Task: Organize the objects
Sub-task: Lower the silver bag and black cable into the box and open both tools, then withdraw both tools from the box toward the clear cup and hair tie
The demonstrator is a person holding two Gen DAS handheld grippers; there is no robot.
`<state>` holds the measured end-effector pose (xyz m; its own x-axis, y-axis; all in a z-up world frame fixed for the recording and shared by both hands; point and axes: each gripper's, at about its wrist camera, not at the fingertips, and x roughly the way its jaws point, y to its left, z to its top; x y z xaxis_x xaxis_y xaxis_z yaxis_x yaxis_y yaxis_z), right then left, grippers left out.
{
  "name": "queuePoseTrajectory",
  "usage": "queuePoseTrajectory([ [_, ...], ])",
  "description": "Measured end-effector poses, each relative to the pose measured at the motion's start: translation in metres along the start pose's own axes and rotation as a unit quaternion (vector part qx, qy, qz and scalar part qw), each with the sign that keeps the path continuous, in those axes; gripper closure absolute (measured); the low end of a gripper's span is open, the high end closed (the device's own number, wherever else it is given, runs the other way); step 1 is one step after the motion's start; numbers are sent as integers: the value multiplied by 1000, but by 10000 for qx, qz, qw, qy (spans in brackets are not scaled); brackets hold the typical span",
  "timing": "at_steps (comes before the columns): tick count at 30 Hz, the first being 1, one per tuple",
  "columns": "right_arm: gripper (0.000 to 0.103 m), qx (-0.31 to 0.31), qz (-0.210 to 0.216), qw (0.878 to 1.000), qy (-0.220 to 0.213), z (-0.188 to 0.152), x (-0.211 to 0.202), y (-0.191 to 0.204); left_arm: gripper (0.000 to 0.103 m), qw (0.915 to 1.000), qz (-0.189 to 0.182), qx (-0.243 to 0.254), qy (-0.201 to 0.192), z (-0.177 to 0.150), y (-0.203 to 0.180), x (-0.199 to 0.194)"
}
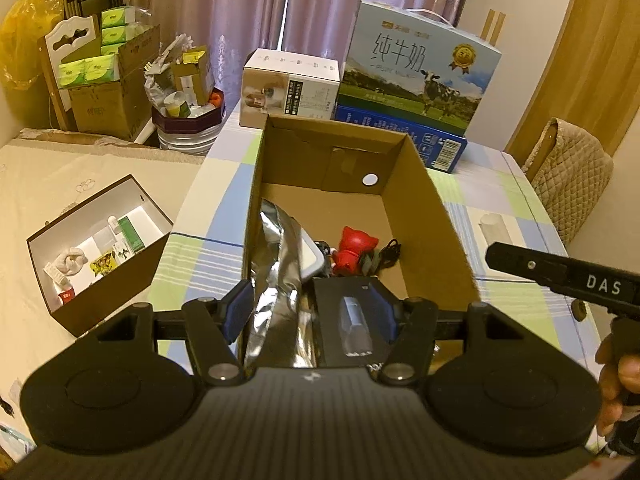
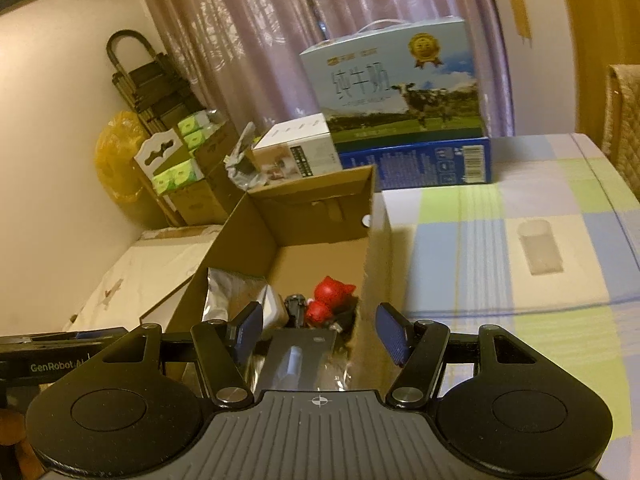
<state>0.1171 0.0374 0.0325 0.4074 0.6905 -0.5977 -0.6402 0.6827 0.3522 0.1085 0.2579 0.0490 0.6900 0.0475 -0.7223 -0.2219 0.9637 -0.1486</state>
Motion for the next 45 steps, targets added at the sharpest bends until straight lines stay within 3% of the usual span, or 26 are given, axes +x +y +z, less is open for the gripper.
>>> queuePoseTrajectory([
  [7, 43, 76, -217, 9997, -15, -21, -43, -12, 42, 9999, -94, 50, -51, -14, -24, -23],
  [12, 43, 198, -381, 9990, -82, -31, -71, -27, 34, 9997, -142, 193, -73, -27, -47, -37],
  [31, 43, 509, -770, 9951, -363, -34, -135, -78, 9, 9965, -368, 733, -156, -39, -120, -55],
  [36, 43, 636, -936, 9925, -460, -32, -151, -99, 2, 9952, -440, 848, -214, -38, -135, -54],
  [45, 43, 802, -1584, 9825, -559, -40, -184, -167, 1, 9918, -660, 1065, -255, -33, -175, -41],
])
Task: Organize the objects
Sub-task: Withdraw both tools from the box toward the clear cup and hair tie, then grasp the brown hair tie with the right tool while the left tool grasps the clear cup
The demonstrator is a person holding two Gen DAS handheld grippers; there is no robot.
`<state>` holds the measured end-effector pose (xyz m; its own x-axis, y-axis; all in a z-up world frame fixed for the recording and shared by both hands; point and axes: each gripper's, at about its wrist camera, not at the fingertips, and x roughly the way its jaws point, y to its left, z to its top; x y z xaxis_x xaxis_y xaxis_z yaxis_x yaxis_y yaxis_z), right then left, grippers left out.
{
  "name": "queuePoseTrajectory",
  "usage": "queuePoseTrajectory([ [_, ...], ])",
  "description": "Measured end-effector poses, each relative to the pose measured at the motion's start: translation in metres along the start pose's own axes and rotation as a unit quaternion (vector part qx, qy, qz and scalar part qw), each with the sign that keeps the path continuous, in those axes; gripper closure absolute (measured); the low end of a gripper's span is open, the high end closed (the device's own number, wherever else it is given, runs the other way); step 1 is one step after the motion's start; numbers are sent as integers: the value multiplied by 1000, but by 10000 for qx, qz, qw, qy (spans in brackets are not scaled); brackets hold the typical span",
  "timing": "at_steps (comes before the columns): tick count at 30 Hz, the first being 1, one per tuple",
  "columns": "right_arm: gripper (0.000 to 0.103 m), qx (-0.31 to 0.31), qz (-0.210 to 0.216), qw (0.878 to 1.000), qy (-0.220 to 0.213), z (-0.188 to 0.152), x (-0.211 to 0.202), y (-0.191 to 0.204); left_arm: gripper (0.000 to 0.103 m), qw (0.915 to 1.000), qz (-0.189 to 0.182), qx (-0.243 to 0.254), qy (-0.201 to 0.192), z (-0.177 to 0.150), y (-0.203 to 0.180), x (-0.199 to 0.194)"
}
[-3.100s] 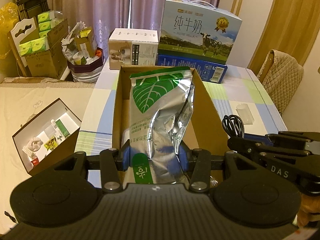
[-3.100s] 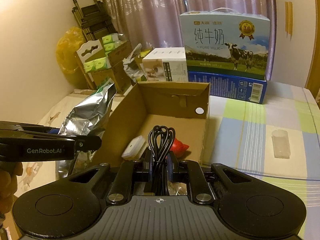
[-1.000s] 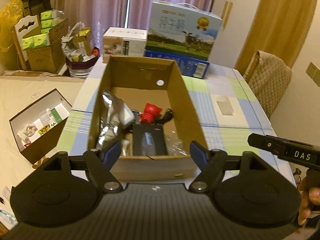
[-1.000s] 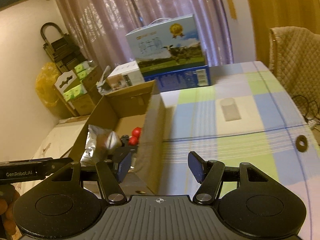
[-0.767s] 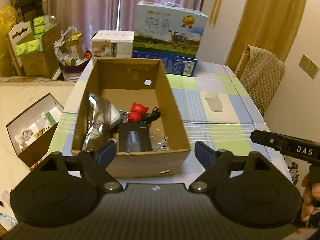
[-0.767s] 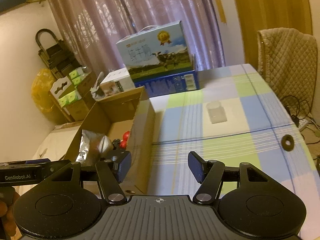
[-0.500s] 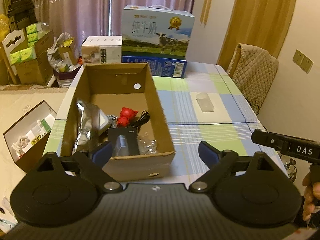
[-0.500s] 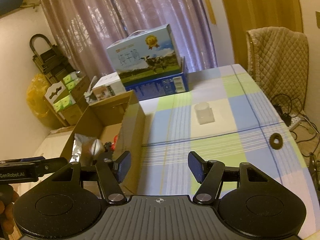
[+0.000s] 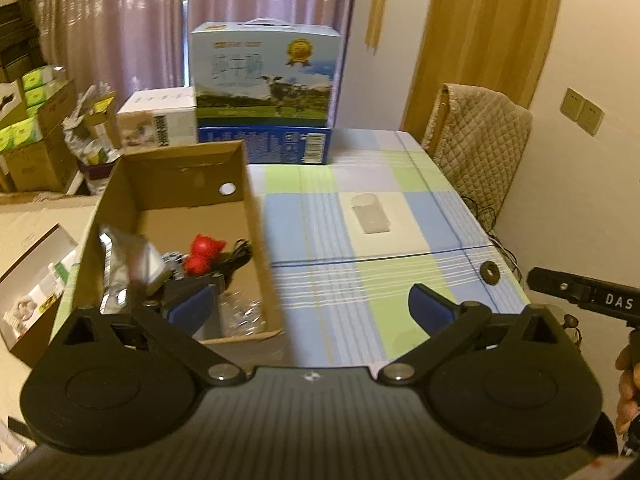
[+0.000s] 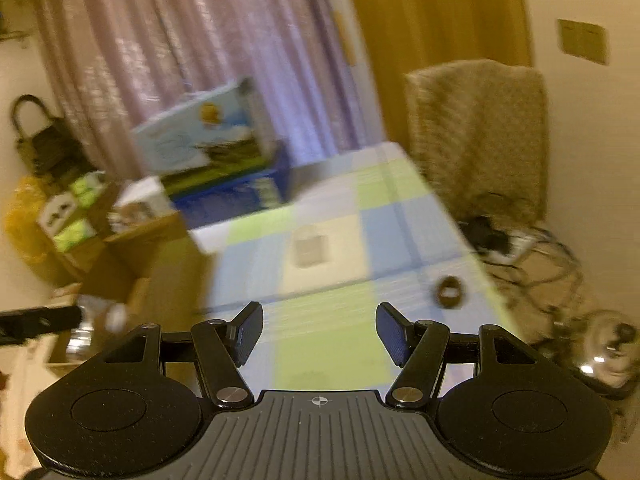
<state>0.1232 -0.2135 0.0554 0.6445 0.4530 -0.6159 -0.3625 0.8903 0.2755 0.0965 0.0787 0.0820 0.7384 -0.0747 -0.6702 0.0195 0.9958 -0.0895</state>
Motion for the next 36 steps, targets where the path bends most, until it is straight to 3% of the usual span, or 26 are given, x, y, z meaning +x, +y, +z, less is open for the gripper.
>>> queuePoseTrajectory([
  [10, 43, -212, -601, 9976, 261, 9, 41, -76, 1, 9991, -227, 348, 10, 11, -51, 60],
  [14, 43, -382, -566, 9970, 367, 8, 76, -95, 1, 9988, -260, 394, 120, 12, -66, 93],
  [26, 43, -979, -461, 9924, 585, 0, 180, -124, 1, 9985, -151, 341, 410, 15, -85, 193],
  [32, 44, -1024, -522, 9917, 583, -8, 207, -136, 1, 9980, -84, 393, 490, 13, -88, 228],
  [34, 46, -1129, -575, 9903, 566, -12, 211, -135, 1, 9977, -86, 438, 509, 12, -90, 236],
  [36, 55, -1182, -612, 9893, 588, -16, 215, -135, 1, 9974, -113, 451, 544, 12, -91, 244],
])
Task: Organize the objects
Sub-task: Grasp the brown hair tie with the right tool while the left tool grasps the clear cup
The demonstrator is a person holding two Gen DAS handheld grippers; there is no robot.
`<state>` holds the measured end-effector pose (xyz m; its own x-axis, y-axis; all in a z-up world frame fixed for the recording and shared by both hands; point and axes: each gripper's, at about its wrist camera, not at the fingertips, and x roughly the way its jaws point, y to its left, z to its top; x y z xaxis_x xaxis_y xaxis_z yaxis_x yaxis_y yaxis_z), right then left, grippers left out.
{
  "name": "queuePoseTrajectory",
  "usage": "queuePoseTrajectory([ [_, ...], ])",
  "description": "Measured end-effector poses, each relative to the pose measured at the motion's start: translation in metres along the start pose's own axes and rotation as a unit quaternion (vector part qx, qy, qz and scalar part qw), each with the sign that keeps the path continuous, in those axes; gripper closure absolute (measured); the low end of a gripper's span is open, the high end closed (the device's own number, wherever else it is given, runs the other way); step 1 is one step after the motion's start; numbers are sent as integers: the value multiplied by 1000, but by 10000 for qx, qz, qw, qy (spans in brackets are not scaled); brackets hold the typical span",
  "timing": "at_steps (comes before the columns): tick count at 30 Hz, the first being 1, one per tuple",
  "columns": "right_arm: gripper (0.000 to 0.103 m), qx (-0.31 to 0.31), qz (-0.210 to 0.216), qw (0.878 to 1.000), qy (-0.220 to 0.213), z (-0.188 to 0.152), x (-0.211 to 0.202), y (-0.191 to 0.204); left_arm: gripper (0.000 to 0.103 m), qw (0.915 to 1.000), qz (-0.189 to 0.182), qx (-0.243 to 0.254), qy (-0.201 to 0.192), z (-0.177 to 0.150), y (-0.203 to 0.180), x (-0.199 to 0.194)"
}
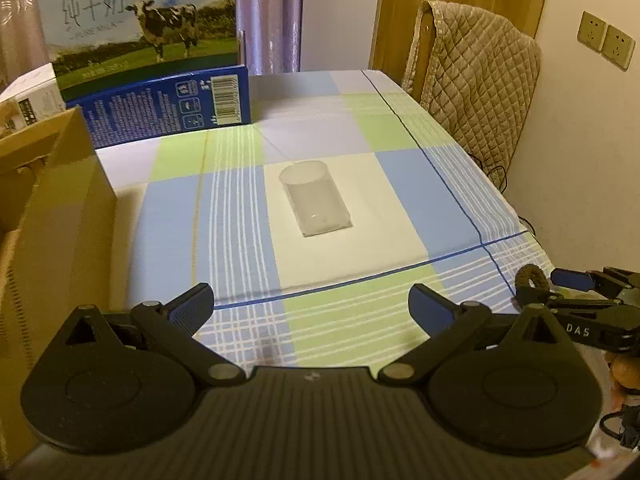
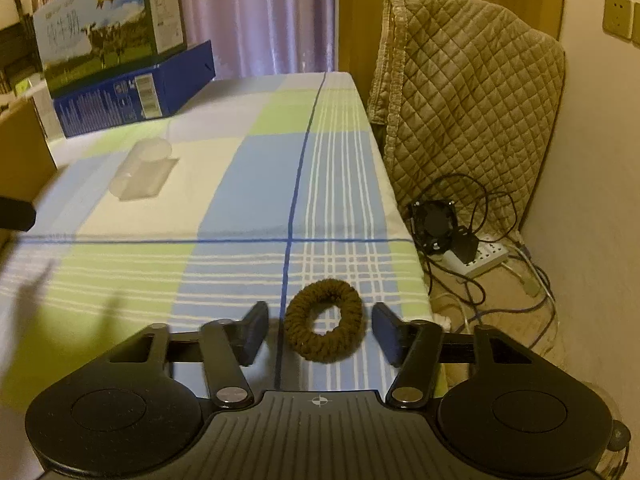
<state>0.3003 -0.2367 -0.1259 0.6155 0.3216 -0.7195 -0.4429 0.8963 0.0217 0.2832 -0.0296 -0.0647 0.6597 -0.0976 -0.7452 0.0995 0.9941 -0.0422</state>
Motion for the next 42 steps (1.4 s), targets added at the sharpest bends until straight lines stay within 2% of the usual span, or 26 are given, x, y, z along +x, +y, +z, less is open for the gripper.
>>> queuePoseTrajectory([
  [4, 61, -111, -57, 9998, -124, -3, 3, 2, 1, 9999, -68, -66, 115, 0, 1, 14],
  [7, 71, -117, -83, 9997, -176, -3, 4, 2, 1, 9999, -59, -36, 117, -1, 1, 20],
  [9, 86, -167, -90, 9997, -174, -3, 3, 4, 1, 9999, -27, -26, 121, -1, 1, 24],
  [13, 88, -162, -108, 9997, -120, 1, 5, 7, 2, 9999, 20, -56, 117, -1, 4, 31],
  [19, 88, -76, 69, 9996, -279, 22, 6, 17, 2, 9999, 33, -110, 98, 6, 9, 38],
  [30, 88, 21, 504, 9980, -381, 74, 38, 38, 8, 9995, 127, -284, 1, 45, 18, 64],
  [42, 88, 138, 549, 9980, -269, 85, 64, 46, 13, 9996, 93, -247, 56, 66, 9, 119],
])
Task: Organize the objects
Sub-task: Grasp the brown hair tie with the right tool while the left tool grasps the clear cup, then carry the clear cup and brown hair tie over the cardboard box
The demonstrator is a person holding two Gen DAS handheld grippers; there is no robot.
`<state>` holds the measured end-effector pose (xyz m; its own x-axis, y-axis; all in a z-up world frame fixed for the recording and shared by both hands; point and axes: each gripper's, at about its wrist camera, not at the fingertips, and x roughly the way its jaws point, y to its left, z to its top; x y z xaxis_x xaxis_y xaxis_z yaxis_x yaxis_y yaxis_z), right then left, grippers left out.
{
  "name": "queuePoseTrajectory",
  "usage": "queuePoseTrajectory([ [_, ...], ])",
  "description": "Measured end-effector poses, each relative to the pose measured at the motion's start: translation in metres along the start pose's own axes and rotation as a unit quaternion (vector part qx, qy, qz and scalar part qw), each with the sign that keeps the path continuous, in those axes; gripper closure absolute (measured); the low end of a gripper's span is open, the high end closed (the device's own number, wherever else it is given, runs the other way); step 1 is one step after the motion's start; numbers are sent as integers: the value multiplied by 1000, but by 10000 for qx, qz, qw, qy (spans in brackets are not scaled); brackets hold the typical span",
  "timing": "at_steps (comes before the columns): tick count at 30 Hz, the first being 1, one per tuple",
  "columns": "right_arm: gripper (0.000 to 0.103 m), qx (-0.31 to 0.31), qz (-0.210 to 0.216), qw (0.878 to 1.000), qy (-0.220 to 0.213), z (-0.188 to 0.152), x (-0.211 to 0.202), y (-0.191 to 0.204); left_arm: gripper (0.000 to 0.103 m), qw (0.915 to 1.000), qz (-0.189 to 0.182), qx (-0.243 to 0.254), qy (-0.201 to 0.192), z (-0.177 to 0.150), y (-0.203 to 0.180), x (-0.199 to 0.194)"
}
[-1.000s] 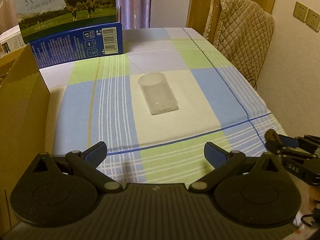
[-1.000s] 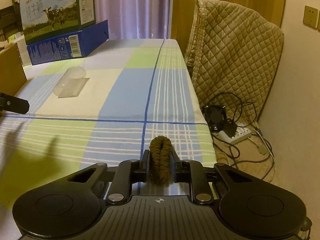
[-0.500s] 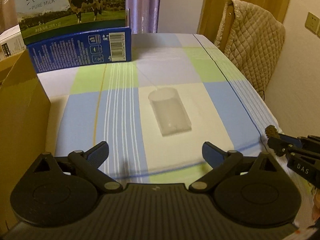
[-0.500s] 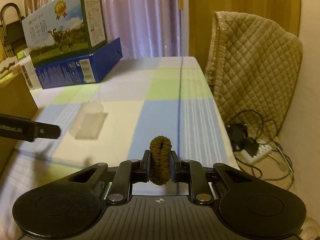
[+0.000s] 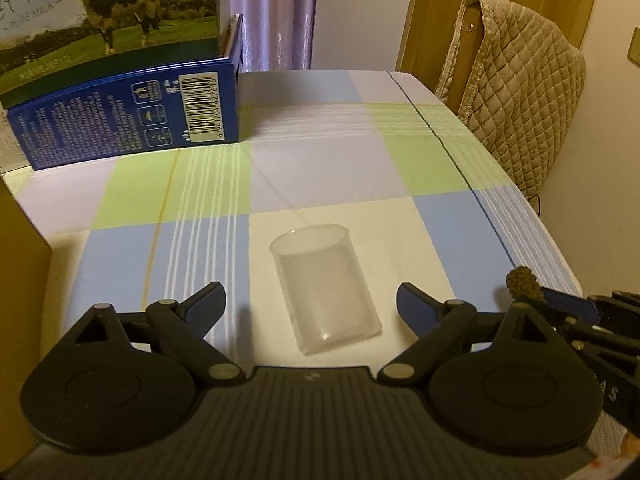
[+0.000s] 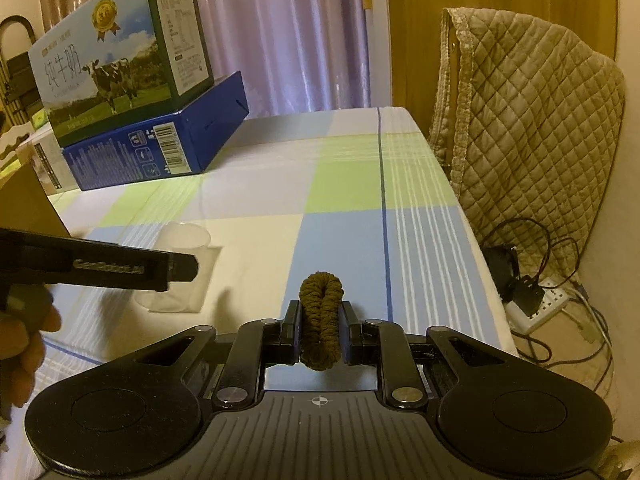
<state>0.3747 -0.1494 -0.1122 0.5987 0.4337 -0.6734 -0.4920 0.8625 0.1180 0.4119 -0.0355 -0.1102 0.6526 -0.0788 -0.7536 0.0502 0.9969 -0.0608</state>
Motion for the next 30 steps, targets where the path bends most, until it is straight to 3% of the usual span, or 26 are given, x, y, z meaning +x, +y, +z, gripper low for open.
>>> queuePoseTrajectory([
  [3, 88, -8, -39, 10000, 33, 1, 4, 0, 14, 10000, 64, 44, 16, 2, -2, 11],
  [8, 88, -8, -77, 9999, 103, -1, 8, -2, 28, 9997, 181, 138, 102, 3, -5, 23],
  [15, 88, 15, -113, 9998, 134, -3, 8, 0, 39, 9995, 168, 148, 211, 7, -9, 31],
  [18, 88, 64, -119, 9998, 149, -3, 7, 1, 55, 9993, 180, 224, 236, 8, -10, 29],
  [30, 88, 71, -66, 9997, 218, -2, -27, 21, 56, 9993, -20, 176, 322, -4, -9, -17],
])
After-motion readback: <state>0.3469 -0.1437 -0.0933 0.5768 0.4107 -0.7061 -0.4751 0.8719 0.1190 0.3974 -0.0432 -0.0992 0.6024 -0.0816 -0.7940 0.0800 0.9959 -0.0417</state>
